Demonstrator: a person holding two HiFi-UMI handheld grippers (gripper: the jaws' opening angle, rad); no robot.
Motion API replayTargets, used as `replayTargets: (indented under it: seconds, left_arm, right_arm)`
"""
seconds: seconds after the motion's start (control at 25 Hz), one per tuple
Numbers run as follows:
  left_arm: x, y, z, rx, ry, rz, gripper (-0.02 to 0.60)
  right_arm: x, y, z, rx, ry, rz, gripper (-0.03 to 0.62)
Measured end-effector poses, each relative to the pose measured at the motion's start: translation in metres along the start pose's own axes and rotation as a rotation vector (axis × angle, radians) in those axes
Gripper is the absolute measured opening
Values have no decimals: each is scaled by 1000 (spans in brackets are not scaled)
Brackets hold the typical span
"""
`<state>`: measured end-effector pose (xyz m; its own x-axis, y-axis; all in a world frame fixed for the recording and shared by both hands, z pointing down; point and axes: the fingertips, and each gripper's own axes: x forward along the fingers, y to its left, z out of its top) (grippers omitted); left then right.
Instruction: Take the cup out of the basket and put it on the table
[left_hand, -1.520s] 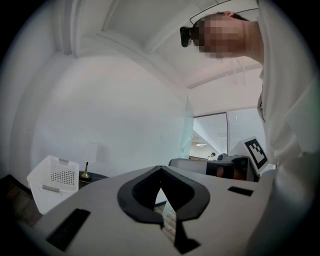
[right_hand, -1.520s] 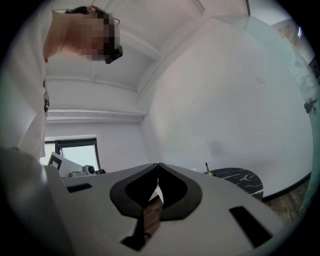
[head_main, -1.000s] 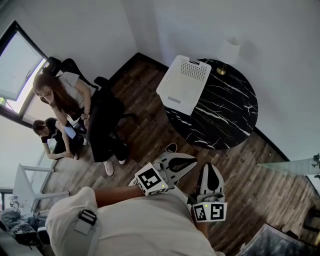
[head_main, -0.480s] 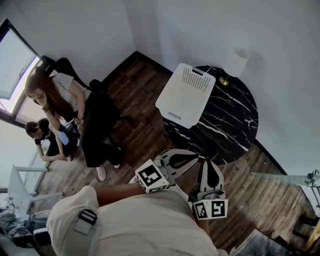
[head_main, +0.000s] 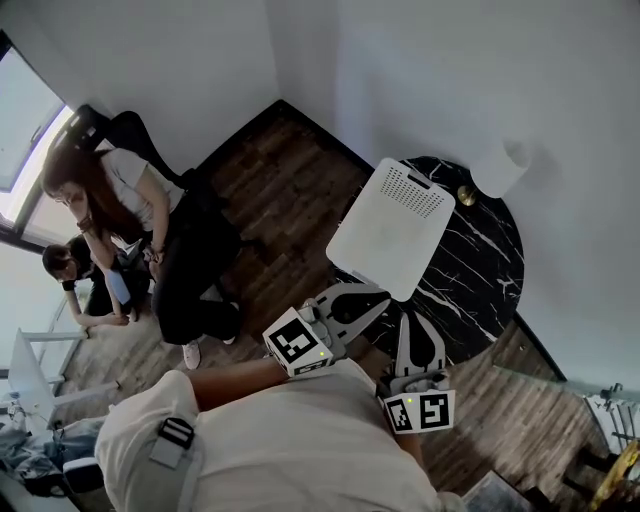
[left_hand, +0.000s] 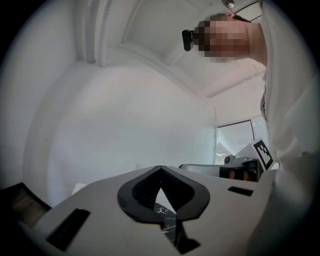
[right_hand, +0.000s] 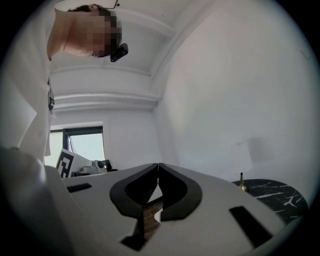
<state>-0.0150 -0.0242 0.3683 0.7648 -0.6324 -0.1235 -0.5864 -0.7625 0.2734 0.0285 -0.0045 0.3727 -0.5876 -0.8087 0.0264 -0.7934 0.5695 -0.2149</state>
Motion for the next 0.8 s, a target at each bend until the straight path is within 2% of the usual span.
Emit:
replayTargets:
  seconds: [0.16,0.44,0.6,0.8]
  left_arm:
    - [10,34,4,-11,20,-2,6]
    - [30,33,-6,13,63,-59,6]
    - [39,35,-12,-22,80,-35,6]
    - [47,50,-18,12,106,-14,6]
  right_arm:
    - [28,-4,-2,4,14,-16,9]
    - [32,-17,-5,-24,13,-35,9]
    - [33,-22,-2,-65,11,-28,9]
    - [45,-44,-7,-126,46,-46,9]
